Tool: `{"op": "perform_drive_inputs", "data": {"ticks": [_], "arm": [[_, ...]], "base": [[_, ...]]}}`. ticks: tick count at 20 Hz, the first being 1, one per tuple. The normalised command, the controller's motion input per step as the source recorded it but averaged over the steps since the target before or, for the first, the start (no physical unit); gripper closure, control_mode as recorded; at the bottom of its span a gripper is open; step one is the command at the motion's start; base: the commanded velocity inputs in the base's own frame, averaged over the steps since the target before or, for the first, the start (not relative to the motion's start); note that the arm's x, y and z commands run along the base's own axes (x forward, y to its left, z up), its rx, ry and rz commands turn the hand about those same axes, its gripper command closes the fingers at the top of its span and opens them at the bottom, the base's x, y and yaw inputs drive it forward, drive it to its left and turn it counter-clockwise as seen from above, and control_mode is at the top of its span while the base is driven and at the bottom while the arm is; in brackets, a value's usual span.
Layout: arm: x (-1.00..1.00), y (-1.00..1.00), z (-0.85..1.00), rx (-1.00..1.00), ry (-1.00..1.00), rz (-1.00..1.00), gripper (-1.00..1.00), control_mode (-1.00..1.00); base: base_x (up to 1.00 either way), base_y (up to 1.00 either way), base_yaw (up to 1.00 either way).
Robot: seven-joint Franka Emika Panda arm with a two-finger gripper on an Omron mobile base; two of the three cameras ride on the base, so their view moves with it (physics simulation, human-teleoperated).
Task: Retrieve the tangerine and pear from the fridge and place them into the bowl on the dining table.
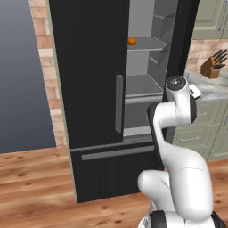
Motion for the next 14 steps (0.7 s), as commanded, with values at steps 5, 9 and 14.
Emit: {"op": "perform_drive_inputs", "data": {"ticks": [5, 9, 14], "arm": [[0.06, 0.82, 0.53, -0.21, 0.06, 0.0, -1.0, -1.0], [0.25, 0.69, 0.33, -0.34, 0.12, 0.0, -1.0, -1.0], [0.5, 0.29, 0.24, -0.37, 0.31, 0.0, -1.0, -1.0]], "base": [[0.0, 0.0, 0.0], [0.0, 0.0, 0.0], [0.0, 0.0, 0.0]]}}
